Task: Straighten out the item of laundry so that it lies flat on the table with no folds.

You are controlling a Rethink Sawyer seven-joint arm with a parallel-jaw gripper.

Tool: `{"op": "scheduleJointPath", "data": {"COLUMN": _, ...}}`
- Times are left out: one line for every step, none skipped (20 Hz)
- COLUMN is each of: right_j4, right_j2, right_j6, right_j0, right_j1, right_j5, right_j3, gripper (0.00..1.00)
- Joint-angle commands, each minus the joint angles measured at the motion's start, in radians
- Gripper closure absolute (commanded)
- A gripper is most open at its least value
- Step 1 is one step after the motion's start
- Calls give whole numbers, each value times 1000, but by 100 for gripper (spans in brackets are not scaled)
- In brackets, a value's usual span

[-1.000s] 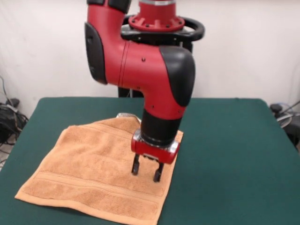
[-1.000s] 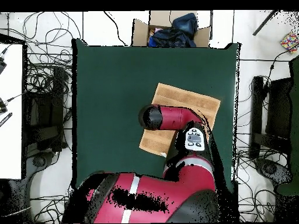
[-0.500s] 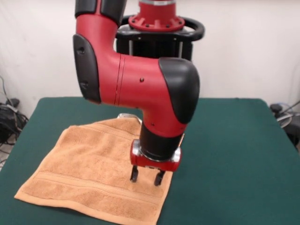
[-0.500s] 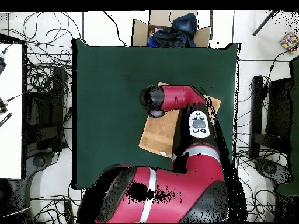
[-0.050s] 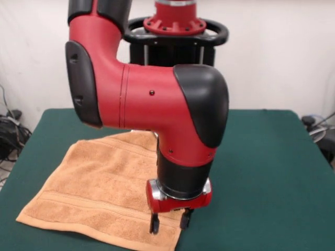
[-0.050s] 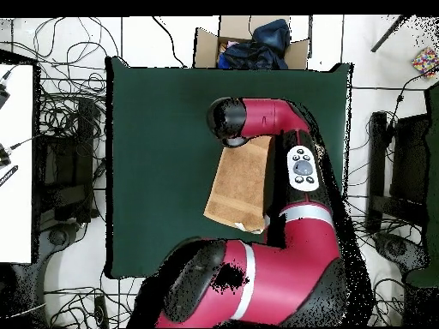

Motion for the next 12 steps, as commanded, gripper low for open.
{"op": "scheduleJointPath", "data": {"right_j4": -32, "right_j2": 130, "right_j6": -170, "right_j0": -29, "right_j1": 88, "right_j5": -34, "right_j3": -30, "gripper": 0}}
{"op": "scheduleJointPath", "data": {"right_j4": -33, "right_j2": 125, "right_j6": -177, "right_j0": -25, "right_j1": 100, "right_j5": -18, "right_j3": -44, "gripper": 0}}
{"op": "scheduleJointPath", "data": {"right_j4": -36, "right_j2": 122, "right_j6": -185, "right_j0": -22, "right_j1": 104, "right_j5": -15, "right_j3": -52, "gripper": 0}}
{"op": "scheduleJointPath", "data": {"right_j4": -40, "right_j2": 114, "right_j6": -187, "right_j0": -20, "right_j1": 102, "right_j5": -12, "right_j3": -51, "gripper": 0}}
{"op": "scheduleJointPath", "data": {"right_j4": -44, "right_j2": 106, "right_j6": -189, "right_j0": -18, "right_j1": 101, "right_j5": -10, "right_j3": -51, "gripper": 0}}
{"op": "scheduleJointPath", "data": {"right_j4": -46, "right_j2": 101, "right_j6": -189, "right_j0": -20, "right_j1": 94, "right_j5": -18, "right_j3": -37, "gripper": 0}}
{"op": "scheduleJointPath", "data": {"right_j4": -48, "right_j2": 100, "right_j6": -196, "right_j0": -22, "right_j1": 95, "right_j5": -12, "right_j3": -36, "gripper": 0}}
{"op": "scheduleJointPath", "data": {"right_j4": -49, "right_j2": 100, "right_j6": -202, "right_j0": -26, "right_j1": 94, "right_j5": -8, "right_j3": -32, "gripper": 0}}
{"op": "scheduleJointPath", "data": {"right_j4": -52, "right_j2": 98, "right_j6": -206, "right_j0": -27, "right_j1": 94, "right_j5": -5, "right_j3": -32, "gripper": 0}}
{"op": "scheduleJointPath", "data": {"right_j4": -54, "right_j2": 100, "right_j6": -215, "right_j0": -29, "right_j1": 92, "right_j5": -2, "right_j3": -30, "gripper": 0}}
{"op": "scheduleJointPath", "data": {"right_j4": -54, "right_j2": 102, "right_j6": -221, "right_j0": -32, "right_j1": 95, "right_j5": 4, "right_j3": -30, "gripper": 0}}
{"op": "scheduleJointPath", "data": {"right_j4": -54, "right_j2": 104, "right_j6": -225, "right_j0": -34, "right_j1": 97, "right_j5": 9, "right_j3": -29, "gripper": 0}}
